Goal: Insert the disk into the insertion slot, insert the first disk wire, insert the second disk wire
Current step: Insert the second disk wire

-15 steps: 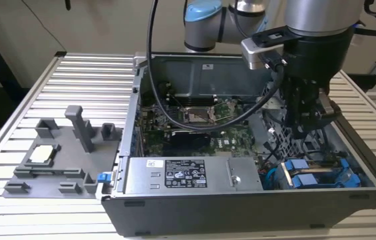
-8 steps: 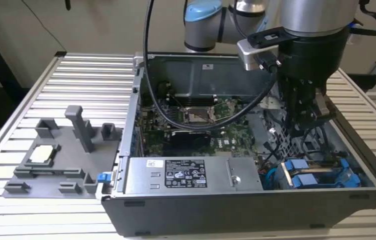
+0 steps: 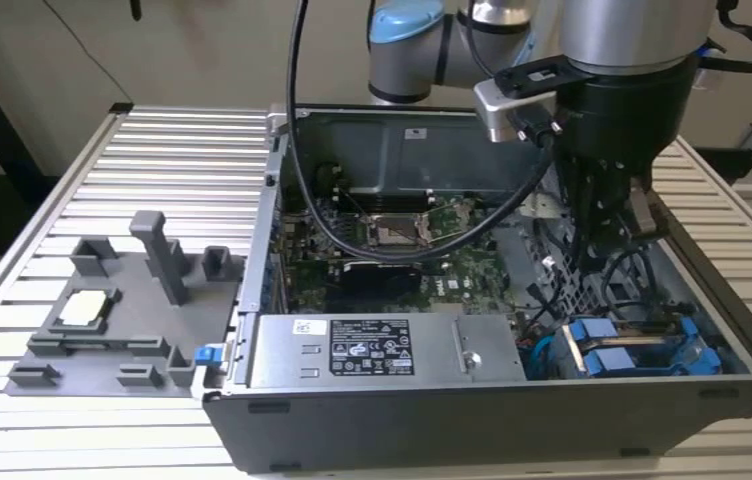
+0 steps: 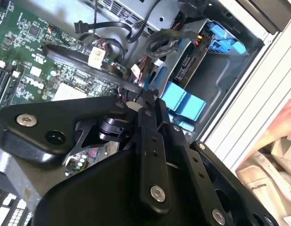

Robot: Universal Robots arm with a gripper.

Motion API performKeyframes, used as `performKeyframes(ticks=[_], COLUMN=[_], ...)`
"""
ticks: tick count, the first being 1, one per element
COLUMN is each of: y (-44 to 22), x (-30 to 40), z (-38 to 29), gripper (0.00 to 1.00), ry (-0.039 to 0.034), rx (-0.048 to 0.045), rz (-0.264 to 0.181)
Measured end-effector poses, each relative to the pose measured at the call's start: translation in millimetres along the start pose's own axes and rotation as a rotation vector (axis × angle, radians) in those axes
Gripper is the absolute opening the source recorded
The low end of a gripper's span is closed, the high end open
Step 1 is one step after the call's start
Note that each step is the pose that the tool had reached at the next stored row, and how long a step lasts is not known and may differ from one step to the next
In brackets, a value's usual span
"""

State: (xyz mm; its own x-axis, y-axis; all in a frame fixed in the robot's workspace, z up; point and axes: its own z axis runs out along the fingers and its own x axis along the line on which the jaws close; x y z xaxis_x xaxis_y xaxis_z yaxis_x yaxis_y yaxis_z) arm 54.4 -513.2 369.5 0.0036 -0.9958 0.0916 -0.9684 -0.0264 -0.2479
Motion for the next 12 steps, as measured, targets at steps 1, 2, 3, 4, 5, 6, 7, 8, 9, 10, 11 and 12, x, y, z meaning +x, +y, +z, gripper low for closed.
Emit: performKeyframes(ticks=[1, 2, 3, 4, 5, 6, 7, 8, 9, 10, 11, 12], y=[0.0, 0.1, -0.3, -1.1, -2.5, -4.7, -7.2, -9.8, -12.5, -15.1, -17.4, -19.5], x=[0.0, -0.1, -0.1, 0.0, 0.1, 0.5, 1.0, 1.7, 2.5, 3.4, 4.6, 5.8], z=[0.2, 0.5, 1.1, 1.5, 2.3, 3.2, 4.3, 5.5, 6.5, 7.6, 8.7, 9.6], gripper=[0.18, 0.16, 0.16, 0.16, 0.16, 0.16, 0.16, 0.16, 0.16, 0.16, 0.16, 0.16], ry=[-0.0001, -0.0001, -0.0003, -0.0001, -0.0001, 0.0001, -0.0001, -0.0002, -0.0002, -0.0002, -0.0003, -0.0003], rx=[0.0000, 0.0000, 0.0001, -0.0001, -0.0007, -0.0015, -0.0028, -0.0044, -0.0060, -0.0079, -0.0097, -0.0115], rz=[0.000, 0.000, 0.000, 0.000, 0.000, 0.000, 0.000, 0.000, -0.001, -0.001, -0.001, -0.001])
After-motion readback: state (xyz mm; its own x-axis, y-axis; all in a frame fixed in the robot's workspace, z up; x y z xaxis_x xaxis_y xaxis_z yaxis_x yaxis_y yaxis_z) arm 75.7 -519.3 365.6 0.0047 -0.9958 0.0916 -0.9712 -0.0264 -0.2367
